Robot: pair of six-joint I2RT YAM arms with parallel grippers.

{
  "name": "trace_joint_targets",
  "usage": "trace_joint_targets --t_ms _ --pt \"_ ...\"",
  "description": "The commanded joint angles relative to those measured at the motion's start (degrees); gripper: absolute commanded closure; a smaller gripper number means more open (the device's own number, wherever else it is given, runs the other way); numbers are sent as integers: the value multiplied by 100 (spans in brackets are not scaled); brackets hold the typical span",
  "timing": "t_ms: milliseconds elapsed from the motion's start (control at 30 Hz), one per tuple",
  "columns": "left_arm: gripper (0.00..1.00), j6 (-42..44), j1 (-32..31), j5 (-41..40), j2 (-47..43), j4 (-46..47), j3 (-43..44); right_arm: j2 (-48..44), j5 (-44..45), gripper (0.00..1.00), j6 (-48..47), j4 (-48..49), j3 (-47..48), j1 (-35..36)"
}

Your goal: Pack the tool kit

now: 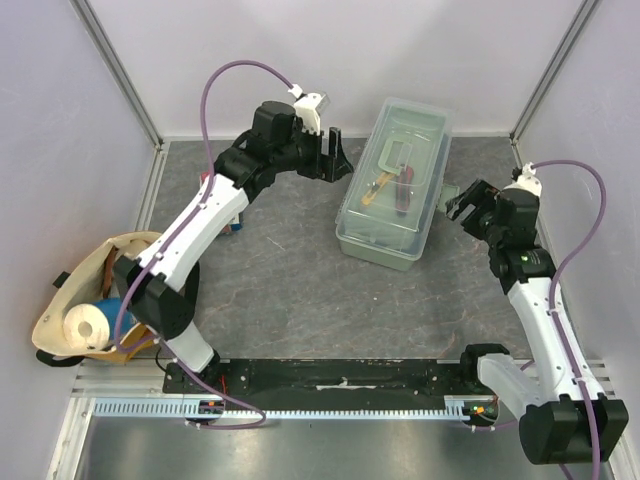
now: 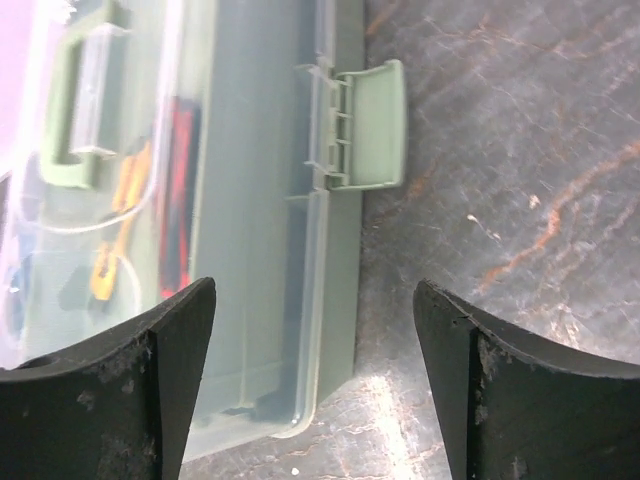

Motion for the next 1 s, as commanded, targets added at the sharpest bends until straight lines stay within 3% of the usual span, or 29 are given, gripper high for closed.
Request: trace_joint_targets --t_ms 0,133,400,733,967 --pt "17 -711 227 1518 480 202 116 167 -869 10 -217 77 430 -18" --pt "17 -589 245 2099 815 237 90 597 -1714 6 -243 411 492 -18" --pt "17 -237 245 1897 789 44 -612 1275 -2391 29 -94 841 291 0" --pt "44 -562 245 2486 570 544 -1579 1512 -2937 37 134 1413 -202 447" --pt "51 -887 218 2645 60 1115 -2370 1592 -2815 44 380 1677 -448 1045"
